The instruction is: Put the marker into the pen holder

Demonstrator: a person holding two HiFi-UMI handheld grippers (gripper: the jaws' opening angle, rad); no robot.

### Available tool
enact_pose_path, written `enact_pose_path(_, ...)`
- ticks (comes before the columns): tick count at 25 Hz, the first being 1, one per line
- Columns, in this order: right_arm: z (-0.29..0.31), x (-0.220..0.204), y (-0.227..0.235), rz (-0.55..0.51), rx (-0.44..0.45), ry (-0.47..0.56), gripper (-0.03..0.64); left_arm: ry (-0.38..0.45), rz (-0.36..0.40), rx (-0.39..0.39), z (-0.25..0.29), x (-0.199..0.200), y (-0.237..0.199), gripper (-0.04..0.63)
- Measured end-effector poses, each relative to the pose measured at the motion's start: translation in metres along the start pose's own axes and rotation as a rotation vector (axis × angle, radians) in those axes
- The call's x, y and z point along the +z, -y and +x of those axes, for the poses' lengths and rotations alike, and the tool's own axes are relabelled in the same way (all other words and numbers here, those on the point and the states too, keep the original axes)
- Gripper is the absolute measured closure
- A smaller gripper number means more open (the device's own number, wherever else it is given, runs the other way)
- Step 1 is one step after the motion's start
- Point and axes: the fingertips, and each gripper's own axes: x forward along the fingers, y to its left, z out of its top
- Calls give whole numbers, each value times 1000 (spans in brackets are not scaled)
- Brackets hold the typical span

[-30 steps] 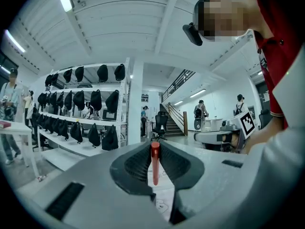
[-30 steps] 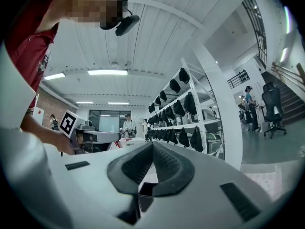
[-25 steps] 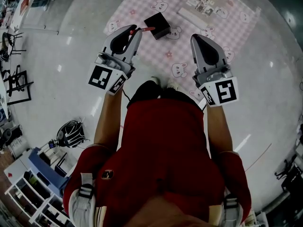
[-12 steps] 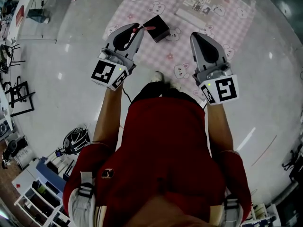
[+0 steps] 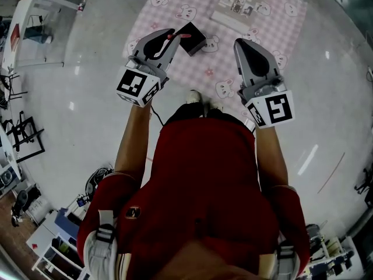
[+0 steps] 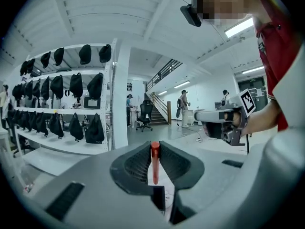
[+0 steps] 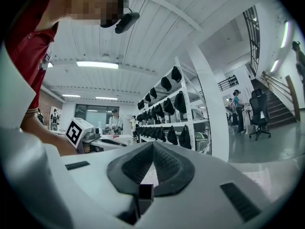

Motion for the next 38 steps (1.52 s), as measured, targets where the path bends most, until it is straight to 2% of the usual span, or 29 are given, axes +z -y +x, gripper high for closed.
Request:
enact_pose_path(17, 4, -12, 7, -19, -122, -64, 620, -103, 23, -156, 38, -46, -19, 537)
enact_pose_path(38, 4, -30, 26, -10, -229, -112, 618, -248, 57, -271, 76, -106, -33, 537)
